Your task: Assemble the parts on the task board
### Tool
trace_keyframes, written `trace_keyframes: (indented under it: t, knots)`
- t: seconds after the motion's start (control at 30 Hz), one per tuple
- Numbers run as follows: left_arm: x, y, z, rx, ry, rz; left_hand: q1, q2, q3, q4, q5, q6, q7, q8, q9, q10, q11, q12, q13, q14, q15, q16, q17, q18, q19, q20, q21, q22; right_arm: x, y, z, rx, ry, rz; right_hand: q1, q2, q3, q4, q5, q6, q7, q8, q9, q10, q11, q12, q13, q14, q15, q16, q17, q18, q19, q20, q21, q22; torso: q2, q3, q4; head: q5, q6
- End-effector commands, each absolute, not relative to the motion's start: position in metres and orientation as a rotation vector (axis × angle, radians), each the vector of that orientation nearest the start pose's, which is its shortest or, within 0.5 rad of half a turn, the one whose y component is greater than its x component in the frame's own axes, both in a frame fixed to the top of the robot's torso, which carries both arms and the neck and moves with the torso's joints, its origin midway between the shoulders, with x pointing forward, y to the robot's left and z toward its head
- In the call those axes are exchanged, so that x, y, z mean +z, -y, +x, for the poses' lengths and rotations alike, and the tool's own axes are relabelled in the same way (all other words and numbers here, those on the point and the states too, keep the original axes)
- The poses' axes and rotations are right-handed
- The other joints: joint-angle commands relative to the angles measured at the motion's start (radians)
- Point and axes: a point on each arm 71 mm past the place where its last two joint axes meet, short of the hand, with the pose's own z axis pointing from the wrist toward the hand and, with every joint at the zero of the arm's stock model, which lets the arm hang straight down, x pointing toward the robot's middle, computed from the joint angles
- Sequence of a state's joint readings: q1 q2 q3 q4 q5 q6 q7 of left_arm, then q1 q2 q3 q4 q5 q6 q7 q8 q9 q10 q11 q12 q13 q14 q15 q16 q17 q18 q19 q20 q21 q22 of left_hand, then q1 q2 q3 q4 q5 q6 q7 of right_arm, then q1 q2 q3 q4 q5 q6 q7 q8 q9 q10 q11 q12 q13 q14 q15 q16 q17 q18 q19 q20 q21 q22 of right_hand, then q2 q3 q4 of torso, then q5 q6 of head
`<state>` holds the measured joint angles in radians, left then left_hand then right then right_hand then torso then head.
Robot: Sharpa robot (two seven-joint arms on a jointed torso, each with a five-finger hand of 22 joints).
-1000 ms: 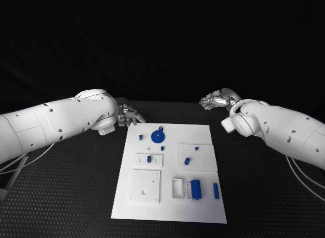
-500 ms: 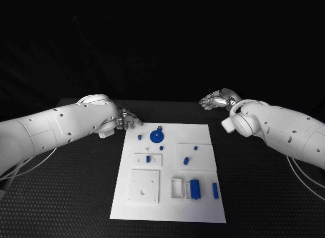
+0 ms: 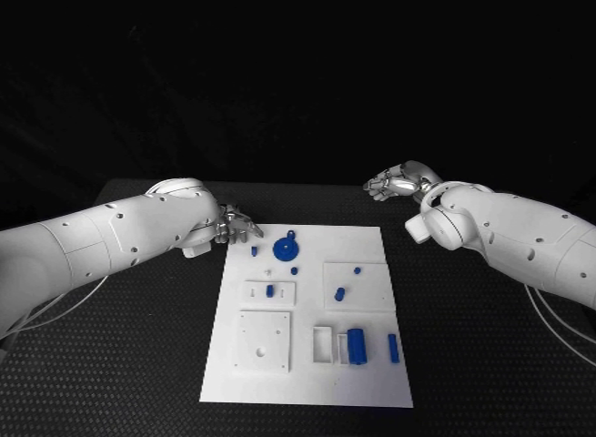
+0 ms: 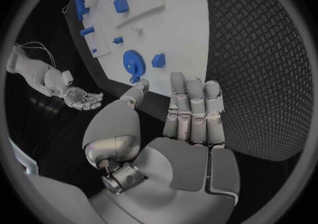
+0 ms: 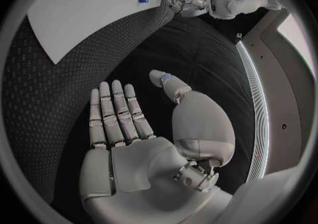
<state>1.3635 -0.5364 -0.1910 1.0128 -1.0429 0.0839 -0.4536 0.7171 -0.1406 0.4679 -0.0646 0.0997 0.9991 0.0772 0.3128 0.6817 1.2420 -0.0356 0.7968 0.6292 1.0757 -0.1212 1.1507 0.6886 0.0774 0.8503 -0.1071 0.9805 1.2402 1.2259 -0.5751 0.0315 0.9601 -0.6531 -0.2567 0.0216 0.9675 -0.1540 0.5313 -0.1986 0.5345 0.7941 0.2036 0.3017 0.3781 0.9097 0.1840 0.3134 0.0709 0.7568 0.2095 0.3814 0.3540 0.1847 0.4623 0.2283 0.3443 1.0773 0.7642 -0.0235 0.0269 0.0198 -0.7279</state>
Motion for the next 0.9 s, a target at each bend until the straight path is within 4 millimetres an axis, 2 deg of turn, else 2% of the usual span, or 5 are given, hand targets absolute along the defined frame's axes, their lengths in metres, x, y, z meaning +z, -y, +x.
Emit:
trace_keyframes:
  t: [0.03,0.27,0.9]
  knots:
    - [-0.2066,-0.2177,0.5748,-0.213,-2.218,-0.242,0.002,0.004,-0.008,0.0,0.003,-0.003,-0.001,-0.001,-0.001,0.0,0.001,-0.004,0.001,-0.005,0.001,0.004,0.002,-0.021,-0.001,-0.105,-0.004,0.002,-0.1875,0.241,0.5878,0.891,-1.645,0.72,-0.007,0.0,-0.007,-0.002,0.006,-0.005,0.008,0.001,-0.001,-0.004,0.006,-0.003,-0.001,-0.004,-0.001,0.004,-0.002,-0.017,-0.006,0.0,-0.004,0.002,0.0,-0.0009,-0.0005,-0.001,-0.003]
    - [-0.2093,-0.2163,0.5734,-0.212,-2.252,-0.232,0.002,0.01,-0.011,0.002,0.002,-0.002,-0.001,0.0,0.0,-0.001,0.001,-0.004,0.003,-0.006,0.001,0.005,0.003,-0.021,-0.002,-0.105,-0.004,0.004,-0.1875,0.2397,0.5878,0.894,-1.647,0.719,-0.007,0.0,-0.007,-0.002,0.008,-0.005,0.008,0.001,-0.001,-0.004,0.006,-0.003,-0.001,-0.005,0.0,0.004,-0.002,-0.017,-0.006,0.0,-0.005,0.002,0.0,0.0002,0.0,-0.001,-0.003]
    - [-0.2153,-0.2138,0.5703,-0.216,-2.294,-0.227,0.015,0.033,-0.027,-0.007,0.005,0.009,-0.004,0.007,0.002,0.002,0.0,-0.001,0.01,-0.01,0.003,0.012,0.008,-0.022,-0.007,-0.104,-0.004,0.011,-0.1878,0.2384,0.5882,0.894,-1.65,0.719,-0.006,0.001,-0.008,-0.002,0.01,-0.005,0.008,0.001,-0.001,-0.004,0.006,-0.003,-0.001,-0.006,0.0,0.005,-0.003,-0.017,-0.006,0.001,-0.005,0.004,0.0,-0.0001,0.0001,0.0,-0.007]
